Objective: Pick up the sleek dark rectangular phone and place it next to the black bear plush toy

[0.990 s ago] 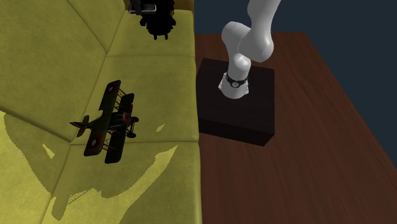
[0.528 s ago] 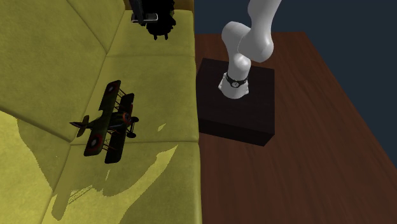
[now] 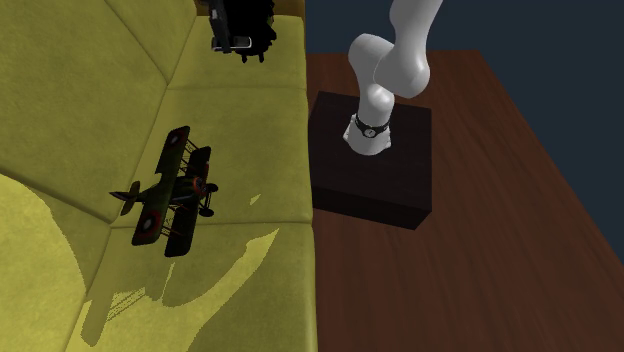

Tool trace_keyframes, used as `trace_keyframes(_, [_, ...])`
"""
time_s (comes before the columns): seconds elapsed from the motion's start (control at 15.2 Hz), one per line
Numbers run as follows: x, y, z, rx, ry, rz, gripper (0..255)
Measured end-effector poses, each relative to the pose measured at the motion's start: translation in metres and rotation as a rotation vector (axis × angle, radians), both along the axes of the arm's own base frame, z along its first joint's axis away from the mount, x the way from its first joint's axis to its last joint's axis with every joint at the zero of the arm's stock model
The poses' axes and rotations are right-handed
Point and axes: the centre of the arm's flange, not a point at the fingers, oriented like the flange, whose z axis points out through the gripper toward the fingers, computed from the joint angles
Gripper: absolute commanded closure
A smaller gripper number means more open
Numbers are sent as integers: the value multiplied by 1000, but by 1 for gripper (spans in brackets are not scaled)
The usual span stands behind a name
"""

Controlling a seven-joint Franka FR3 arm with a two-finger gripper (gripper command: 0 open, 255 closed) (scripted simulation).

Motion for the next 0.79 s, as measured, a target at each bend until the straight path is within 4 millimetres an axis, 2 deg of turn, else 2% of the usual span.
trace_keyframes(0.79, [-1, 1, -63, 0, 0, 0, 255])
